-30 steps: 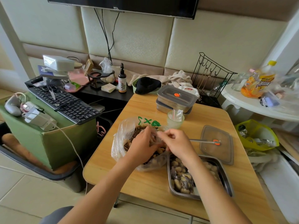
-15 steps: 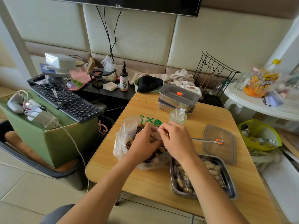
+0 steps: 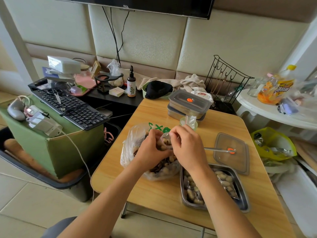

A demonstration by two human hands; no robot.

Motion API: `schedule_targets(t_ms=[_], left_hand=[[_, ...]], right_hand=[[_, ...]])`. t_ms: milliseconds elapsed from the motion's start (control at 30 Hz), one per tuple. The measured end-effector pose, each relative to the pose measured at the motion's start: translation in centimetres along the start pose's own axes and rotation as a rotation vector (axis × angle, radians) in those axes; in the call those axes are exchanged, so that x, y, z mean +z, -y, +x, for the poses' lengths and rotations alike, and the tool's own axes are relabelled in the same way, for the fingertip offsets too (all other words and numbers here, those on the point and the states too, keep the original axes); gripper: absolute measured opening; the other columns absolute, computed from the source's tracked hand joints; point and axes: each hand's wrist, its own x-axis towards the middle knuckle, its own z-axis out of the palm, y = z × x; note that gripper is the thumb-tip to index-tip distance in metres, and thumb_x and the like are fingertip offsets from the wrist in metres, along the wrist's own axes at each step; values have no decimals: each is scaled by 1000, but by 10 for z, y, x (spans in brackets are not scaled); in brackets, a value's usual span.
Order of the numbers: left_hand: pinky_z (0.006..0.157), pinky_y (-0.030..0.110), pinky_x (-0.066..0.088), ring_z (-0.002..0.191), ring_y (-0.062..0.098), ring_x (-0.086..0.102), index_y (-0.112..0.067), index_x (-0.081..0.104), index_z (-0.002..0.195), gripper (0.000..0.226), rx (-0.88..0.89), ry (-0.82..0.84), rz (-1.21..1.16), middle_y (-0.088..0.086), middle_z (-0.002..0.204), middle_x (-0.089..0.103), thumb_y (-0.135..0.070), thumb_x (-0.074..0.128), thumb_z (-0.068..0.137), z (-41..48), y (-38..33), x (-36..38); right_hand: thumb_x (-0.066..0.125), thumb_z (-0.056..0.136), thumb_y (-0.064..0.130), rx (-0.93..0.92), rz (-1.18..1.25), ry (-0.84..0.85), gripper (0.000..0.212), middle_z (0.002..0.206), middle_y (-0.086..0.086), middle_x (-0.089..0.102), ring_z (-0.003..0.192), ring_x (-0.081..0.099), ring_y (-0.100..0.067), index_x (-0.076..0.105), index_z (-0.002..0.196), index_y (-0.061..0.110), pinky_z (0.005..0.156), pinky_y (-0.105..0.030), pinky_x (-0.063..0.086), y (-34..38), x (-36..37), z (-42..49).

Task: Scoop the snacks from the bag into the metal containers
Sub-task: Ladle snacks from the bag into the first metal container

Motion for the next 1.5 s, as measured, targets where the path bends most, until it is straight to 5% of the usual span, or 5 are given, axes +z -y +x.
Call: schedule_targets(t_ms=[367, 633, 900, 1167, 1500], left_hand=[[70, 12, 47, 84, 6, 60, -22, 62, 113, 34, 83, 29, 183, -16, 96, 62, -32, 81, 86, 0, 1, -2], [68, 9, 45, 88, -2, 63, -22, 69, 106, 34, 9, 22, 160, -18, 101, 69, -41, 84, 82, 0, 3, -2], [60, 11, 42, 78, 9, 59, -19, 69, 108, 21, 20, 2, 240, -8, 90, 67, -21, 74, 88, 1, 0, 0], [67, 24, 53, 70, 16, 64, -21, 71, 96, 19, -25, 82, -34, -2, 81, 73, -40, 72, 93, -3, -6, -4], [86, 34, 62, 86, 14, 74, -28, 77, 96, 23, -174, 66, -243, -2, 91, 77, -36, 57, 104, -8, -19, -12]], right_hand=[[70, 97, 28, -2, 15, 251, 8, 104, 12, 57, 85, 57, -6, 68, 105, 28, 75, -27, 52, -10, 2, -2], [63, 101, 18, 15, 175, -61, 13, 87, 9, 62, 74, 58, -7, 67, 89, 19, 65, -22, 48, -13, 2, 3], [73, 95, 32, 62, 164, 352, 12, 130, 8, 53, 124, 46, -6, 79, 93, 22, 104, -20, 38, -12, 1, -5], [75, 94, 25, 130, 192, 115, 10, 115, 8, 62, 110, 56, -2, 77, 87, 18, 92, -5, 36, -19, 8, -3], [72, 97, 33, 247, 390, 222, 12, 84, 13, 75, 81, 67, -1, 77, 89, 25, 68, -14, 51, -16, -7, 0]])
